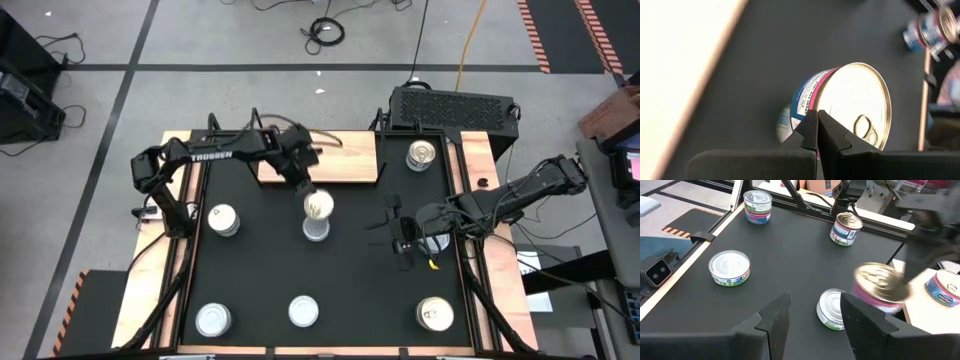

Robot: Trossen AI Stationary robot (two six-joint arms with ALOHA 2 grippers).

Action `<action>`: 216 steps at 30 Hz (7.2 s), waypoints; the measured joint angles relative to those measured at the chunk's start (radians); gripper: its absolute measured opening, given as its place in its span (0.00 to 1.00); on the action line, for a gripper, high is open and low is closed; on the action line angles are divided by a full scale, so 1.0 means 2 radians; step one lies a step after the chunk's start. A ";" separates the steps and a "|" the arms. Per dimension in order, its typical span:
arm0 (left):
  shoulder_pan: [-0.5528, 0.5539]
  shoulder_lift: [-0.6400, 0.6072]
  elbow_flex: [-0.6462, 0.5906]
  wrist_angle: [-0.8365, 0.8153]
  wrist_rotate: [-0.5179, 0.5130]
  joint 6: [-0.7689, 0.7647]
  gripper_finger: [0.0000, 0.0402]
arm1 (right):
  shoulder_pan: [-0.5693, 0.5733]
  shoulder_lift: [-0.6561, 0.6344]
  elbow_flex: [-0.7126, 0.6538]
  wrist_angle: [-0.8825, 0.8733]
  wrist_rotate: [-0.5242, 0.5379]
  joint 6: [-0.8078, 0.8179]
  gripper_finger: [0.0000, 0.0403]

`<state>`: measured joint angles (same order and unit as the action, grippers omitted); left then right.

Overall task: Stack canned seafood by type on shelf
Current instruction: Put the blue tuna can on the shelf

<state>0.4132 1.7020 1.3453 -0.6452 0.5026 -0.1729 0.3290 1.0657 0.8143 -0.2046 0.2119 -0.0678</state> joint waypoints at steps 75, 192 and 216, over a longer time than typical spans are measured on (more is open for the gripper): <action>0.161 0.006 -0.020 -0.101 -0.204 0.090 0.10 | 0.000 0.000 0.000 -0.005 0.000 -0.012 0.42; -0.308 -0.041 -0.137 -0.380 -0.328 -0.343 0.21 | -0.001 0.021 0.000 0.033 0.000 0.022 0.42; -0.308 -0.035 -0.137 -0.397 -0.349 -0.395 0.21 | -0.001 0.021 0.000 0.033 0.000 0.019 0.42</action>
<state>-0.2031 1.6314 1.0710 -1.4388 -0.1963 -0.9631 0.3271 1.1072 0.8135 -0.1394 0.2115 -0.0302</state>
